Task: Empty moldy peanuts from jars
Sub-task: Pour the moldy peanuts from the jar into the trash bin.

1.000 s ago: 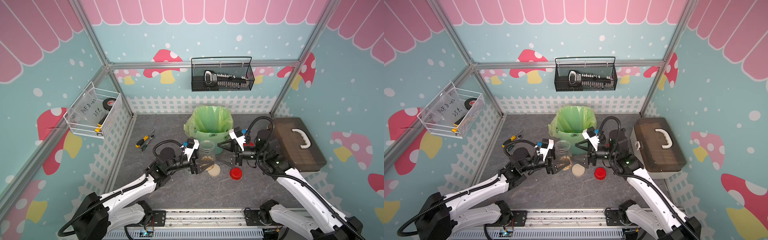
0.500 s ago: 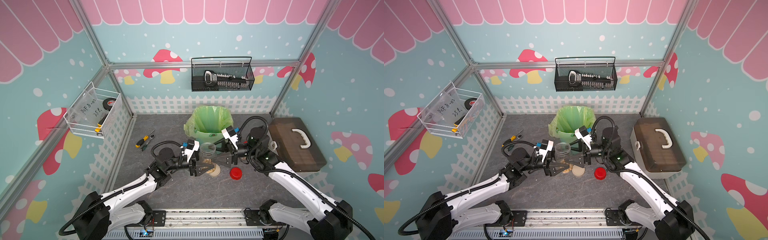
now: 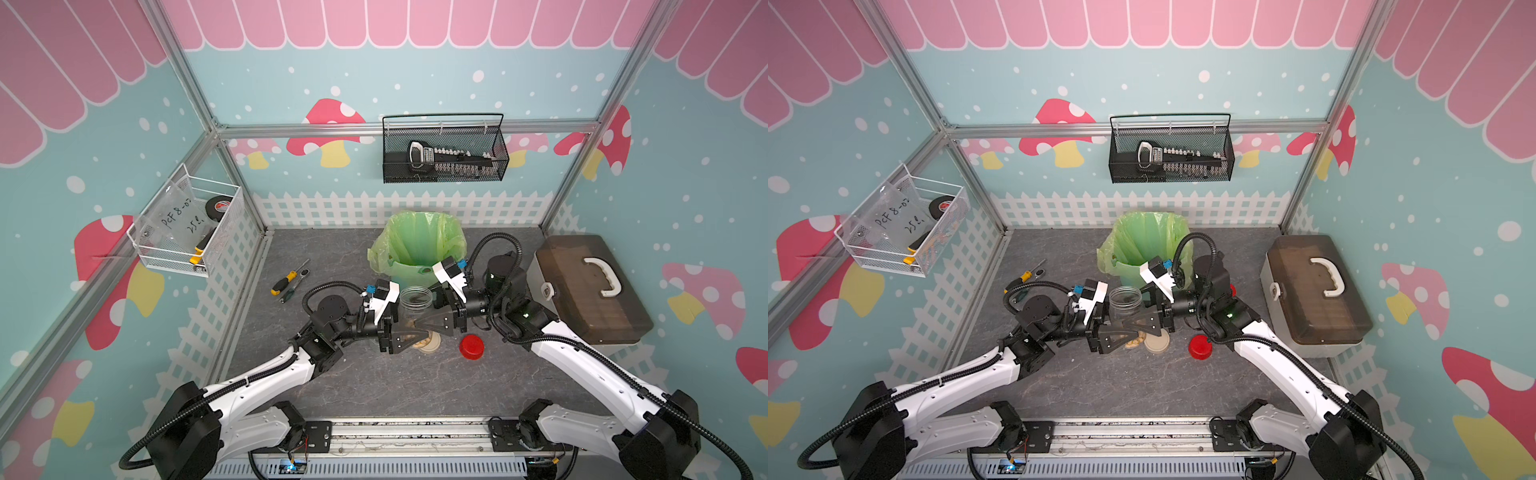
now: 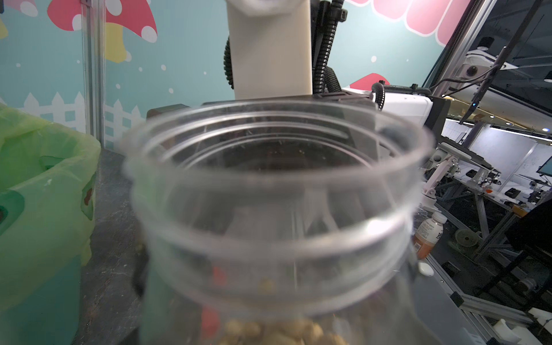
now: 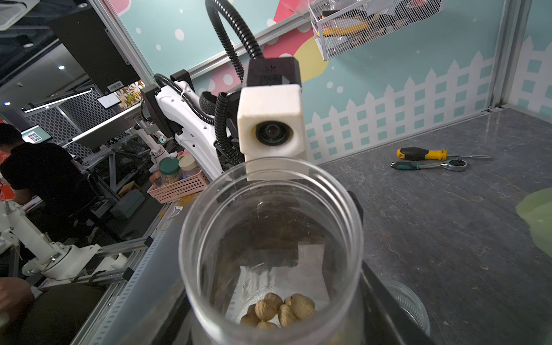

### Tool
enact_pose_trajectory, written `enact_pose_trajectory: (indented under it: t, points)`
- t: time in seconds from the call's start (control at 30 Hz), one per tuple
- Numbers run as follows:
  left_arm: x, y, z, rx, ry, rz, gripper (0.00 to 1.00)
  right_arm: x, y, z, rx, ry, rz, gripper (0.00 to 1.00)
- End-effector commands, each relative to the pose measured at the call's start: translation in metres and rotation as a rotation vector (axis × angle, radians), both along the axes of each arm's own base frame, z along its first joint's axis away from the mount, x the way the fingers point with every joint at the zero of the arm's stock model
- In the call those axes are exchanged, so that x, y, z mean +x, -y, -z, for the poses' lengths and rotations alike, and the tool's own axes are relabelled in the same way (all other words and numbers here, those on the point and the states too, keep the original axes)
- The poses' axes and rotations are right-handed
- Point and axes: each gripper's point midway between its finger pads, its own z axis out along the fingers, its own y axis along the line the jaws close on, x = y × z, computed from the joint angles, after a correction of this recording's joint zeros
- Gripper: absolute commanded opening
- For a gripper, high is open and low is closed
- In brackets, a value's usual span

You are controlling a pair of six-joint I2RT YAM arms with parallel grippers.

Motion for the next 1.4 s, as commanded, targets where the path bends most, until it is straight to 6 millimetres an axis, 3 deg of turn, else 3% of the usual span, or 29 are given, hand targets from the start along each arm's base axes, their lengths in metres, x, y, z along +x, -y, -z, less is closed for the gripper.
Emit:
enact_pose_trajectory:
  t: [0.0,0.4,0.57,0.73,0.87,0.97,1.37]
  points:
    - [0.004,-0.001,-0.014,-0.034,0.03,-0.015,0.74,-0.002,-0.003,-0.004,0.002,0.033,-0.009,0.6]
    - [0.005,0.001,-0.01,-0.011,0.024,-0.013,0.99,0.004,0.015,-0.035,0.05,0.111,0.103,0.52]
    - [0.006,0.001,-0.01,-0.008,0.026,-0.021,0.99,0.004,0.02,-0.047,0.073,0.124,0.125,0.52]
    - [0.007,0.002,-0.01,-0.009,0.022,-0.02,0.9,0.003,0.02,-0.05,0.099,0.107,0.125,0.52]
    - [0.007,0.001,-0.01,-0.011,0.022,-0.022,0.74,0.003,0.02,-0.048,0.112,0.086,0.122,0.53]
    - [0.007,0.002,-0.01,-0.011,0.018,-0.02,0.68,0.003,0.021,-0.048,0.123,0.084,0.137,0.58]
    - [0.009,0.002,-0.011,-0.02,0.02,-0.03,0.67,-0.002,0.01,-0.038,0.134,0.056,0.112,0.88]
